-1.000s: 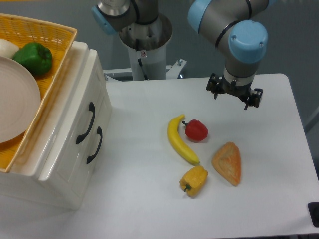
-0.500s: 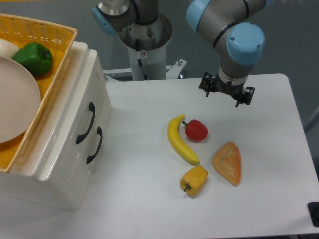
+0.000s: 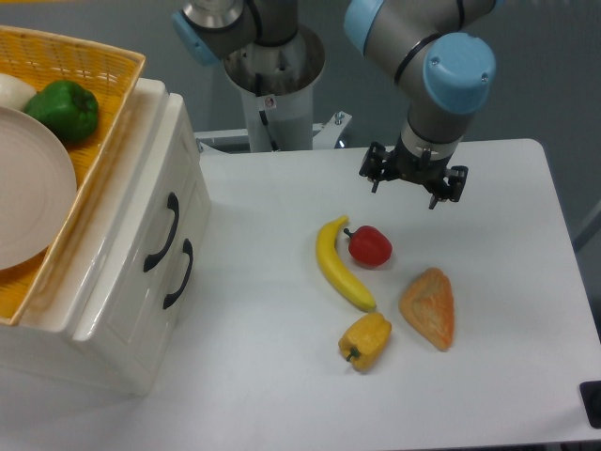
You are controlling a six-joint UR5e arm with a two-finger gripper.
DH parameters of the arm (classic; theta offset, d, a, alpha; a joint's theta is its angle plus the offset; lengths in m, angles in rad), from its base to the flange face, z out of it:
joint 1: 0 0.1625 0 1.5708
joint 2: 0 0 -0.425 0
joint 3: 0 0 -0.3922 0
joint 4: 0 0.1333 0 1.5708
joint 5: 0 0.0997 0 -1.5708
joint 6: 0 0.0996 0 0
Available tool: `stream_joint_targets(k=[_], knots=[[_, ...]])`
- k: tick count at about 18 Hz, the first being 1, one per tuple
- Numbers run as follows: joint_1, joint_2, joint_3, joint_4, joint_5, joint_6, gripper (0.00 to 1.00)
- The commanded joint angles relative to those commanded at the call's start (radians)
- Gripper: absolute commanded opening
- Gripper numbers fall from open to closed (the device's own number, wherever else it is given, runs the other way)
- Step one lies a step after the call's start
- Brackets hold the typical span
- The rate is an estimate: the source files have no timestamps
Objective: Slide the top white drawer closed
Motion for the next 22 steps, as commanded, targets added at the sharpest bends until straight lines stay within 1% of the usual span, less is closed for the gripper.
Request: stream_joint_targets(k=[2, 4, 7, 9, 14, 18, 21, 22], knots=[[-0.002, -0.003, 0.000, 0.000, -0.003, -0.014, 1.00], [-0.006, -0.005, 0.000, 0.000, -0.006, -0.072, 1.00], [-0.015, -0.008, 0.002, 0.003, -0.011, -0.104, 1.00], [-0.020, -0.011, 0.003, 0.005, -0.021, -0.159, 1.00], [-0.023, -0.034, 0.032, 0.008, -0.061, -0.274, 1.00], [-0.086, -0.061, 0.035, 0.057, -0.121, -0.408, 1.00], [-0.139, -0.101, 0.035, 0.058, -0.124, -0.428, 1.00], [-0.152, -0.106, 0.035, 0.058, -0.124, -0.442, 1.00]])
